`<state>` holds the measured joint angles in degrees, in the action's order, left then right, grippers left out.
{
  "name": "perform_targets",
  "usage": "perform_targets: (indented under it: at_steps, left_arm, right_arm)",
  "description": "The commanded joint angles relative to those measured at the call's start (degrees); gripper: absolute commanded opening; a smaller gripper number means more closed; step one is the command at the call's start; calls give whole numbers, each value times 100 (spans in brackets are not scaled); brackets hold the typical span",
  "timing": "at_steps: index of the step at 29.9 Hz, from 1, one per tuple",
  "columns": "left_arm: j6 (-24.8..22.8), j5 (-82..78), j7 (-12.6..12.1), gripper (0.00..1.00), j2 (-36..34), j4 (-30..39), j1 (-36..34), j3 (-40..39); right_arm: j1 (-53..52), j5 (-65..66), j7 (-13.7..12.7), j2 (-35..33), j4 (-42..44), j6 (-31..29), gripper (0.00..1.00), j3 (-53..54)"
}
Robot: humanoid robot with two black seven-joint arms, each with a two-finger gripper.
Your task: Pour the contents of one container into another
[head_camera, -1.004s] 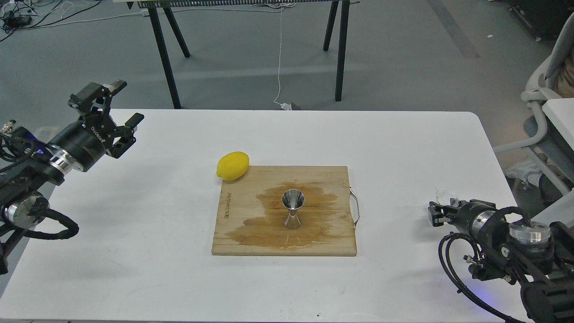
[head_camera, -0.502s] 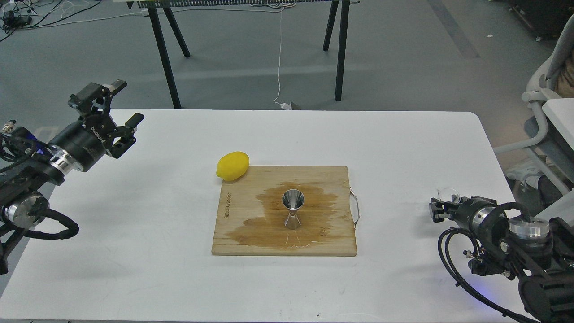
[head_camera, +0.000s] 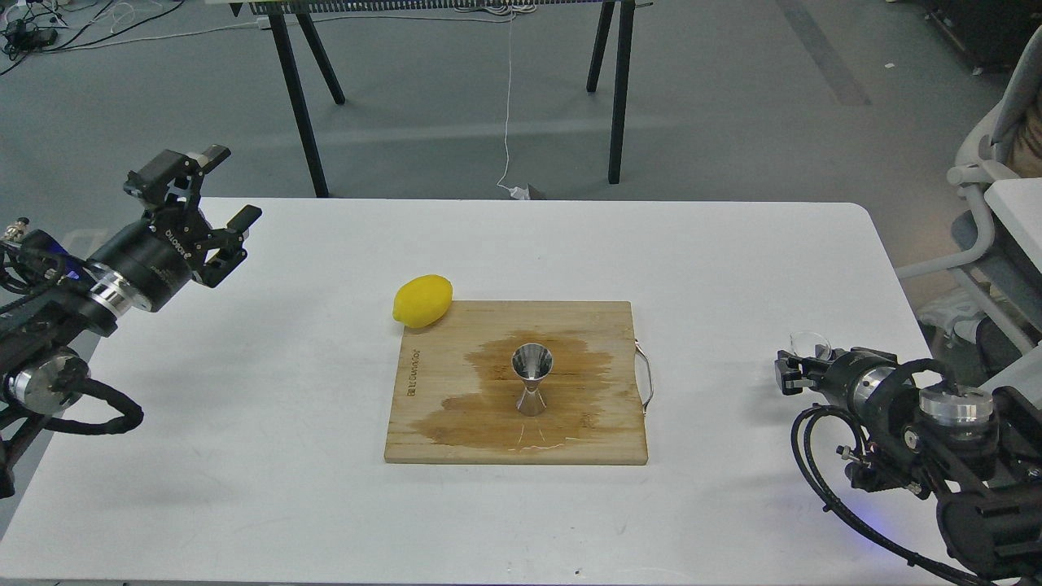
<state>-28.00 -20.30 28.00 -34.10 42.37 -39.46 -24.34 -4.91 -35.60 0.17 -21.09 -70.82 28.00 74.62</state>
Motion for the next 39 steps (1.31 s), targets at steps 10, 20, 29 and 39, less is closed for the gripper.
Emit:
perform_targets:
  at_steps: [10,20,29,39]
  left_arm:
    - [0,-9,0,90,9,0,0,0]
    - [0,0,0,90,9,0,0,0]
    - [0,0,0,90,0,0,0,0]
    - [0,0,0,90,0,8,0,0]
  right_arm:
    - [-1,17,18,0,24,0,97,-9]
    - [-1,26,18,70,121,0,96,-26]
    - [-10,35,18,79,112,0,97,-17]
    - [-10,35,18,79,112,0,97,-17]
